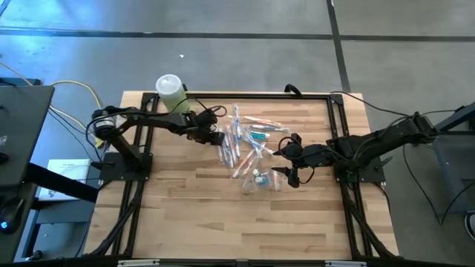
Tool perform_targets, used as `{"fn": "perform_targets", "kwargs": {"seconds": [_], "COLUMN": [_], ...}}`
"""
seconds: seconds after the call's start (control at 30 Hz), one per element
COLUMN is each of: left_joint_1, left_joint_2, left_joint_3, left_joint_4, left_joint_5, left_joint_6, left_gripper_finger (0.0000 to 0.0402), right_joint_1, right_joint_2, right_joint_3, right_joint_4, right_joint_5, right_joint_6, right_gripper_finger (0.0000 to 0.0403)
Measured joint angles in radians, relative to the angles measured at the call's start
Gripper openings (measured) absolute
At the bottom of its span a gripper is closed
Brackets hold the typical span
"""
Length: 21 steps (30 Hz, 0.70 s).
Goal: Pick & Place toothbrushing station
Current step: Put the orange toothbrush into the transparent organizer
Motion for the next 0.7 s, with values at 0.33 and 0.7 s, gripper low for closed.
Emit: {"fn": "perform_targets", "kwargs": {"seconds": [0.33,0.7], "left_joint_1": [0.064,0.08], "left_joint_2": [0.097,0.1], "left_joint_3": [0.01,0.007], "left_joint_4": [0.033,-0.049], "left_joint_5": [0.104,0.093], "left_joint_6": [0.021,0.085], "left_gripper_finger": [0.0205,0.0048], "right_joint_1": [0.0,0.0], "right_joint_2": [0.0,0.0], "right_joint_3": [0.0,0.0], "right_joint_4": [-0.001,-0.001], "right_joint_5": [0.0,0.0], "right_joint_6": [0.0,0.0], "right_gripper_finger": [0.0254,0.0254]}}
